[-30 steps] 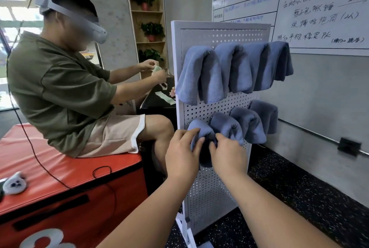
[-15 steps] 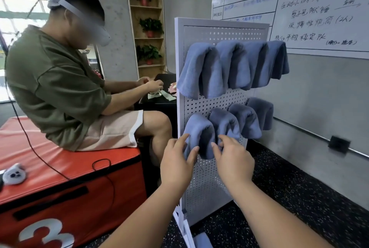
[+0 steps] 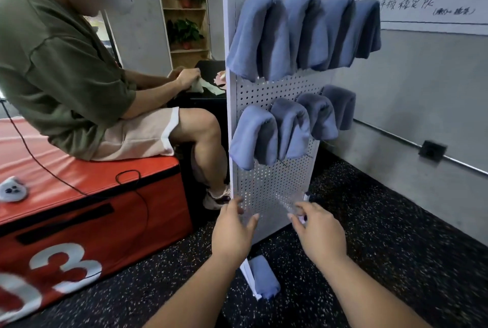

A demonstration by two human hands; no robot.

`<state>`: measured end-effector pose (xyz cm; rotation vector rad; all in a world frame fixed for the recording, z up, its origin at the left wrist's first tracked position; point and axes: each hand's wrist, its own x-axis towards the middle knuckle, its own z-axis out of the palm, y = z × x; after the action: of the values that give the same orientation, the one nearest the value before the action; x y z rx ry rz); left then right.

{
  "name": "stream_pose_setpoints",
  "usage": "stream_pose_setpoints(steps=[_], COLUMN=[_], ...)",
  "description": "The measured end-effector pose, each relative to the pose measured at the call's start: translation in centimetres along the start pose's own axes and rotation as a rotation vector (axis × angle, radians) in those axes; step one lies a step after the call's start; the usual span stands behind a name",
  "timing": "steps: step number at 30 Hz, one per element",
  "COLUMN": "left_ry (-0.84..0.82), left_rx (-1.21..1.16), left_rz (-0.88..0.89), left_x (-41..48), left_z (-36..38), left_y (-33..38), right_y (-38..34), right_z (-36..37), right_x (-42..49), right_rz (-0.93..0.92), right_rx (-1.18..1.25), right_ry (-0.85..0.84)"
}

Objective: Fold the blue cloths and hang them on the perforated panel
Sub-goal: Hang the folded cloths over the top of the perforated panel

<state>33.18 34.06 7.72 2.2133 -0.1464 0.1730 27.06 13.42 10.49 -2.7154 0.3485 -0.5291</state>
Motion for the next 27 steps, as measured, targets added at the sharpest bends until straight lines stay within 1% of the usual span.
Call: stream_pose_setpoints(steps=[2, 5, 7, 8, 10, 13, 18, 22, 27], left_ry=[-0.140, -0.459, -0.593, -0.634, -0.675, -0.684, -0.752, -0.840, -0.868], left_rx=[0.060, 0.245, 0.341, 0.376, 0.411, 0.439, 0.459, 0.527, 0.601], left_rz=[-0.034, -0.045, -0.024, -0.032, -0.054, -0.062, -0.053, -0.036, -0.105], left_x=[-1.3, -1.3, -0.4, 0.2, 1.3, 2.6, 3.4, 4.2, 6.1], left_z=[1.5, 3.5, 3.8, 4.3, 5.3, 7.4, 12.7, 16.8, 21.6], left_y=[-1.9, -4.3, -5.3, -5.8, -6.8, -8.0, -10.3, -12.3, -15.7], right_y=[1.5, 3.4, 4.3, 5.0, 6.3, 7.4, 8.6, 10.8, 13.1], right_z=[1.4, 2.6, 3.1, 3.8, 5.3, 8.2, 14.1, 18.7, 23.2], right_x=[-1.0, -0.8, -0.5, -0.3, 0.0, 0.4, -0.7, -2.1, -2.0], right_rz=[0.038, 0.055, 0.047, 0.056, 0.075, 0.089, 0.118, 0.219, 0.296], right_rx=[-0.005, -0.038, -0.076, -0.088, -0.100, -0.092, -0.060, -0.036, 0.032], right_ry=[-0.155, -0.399, -0.498, -0.546, -0.638, -0.706, -0.743, -0.809, -0.888])
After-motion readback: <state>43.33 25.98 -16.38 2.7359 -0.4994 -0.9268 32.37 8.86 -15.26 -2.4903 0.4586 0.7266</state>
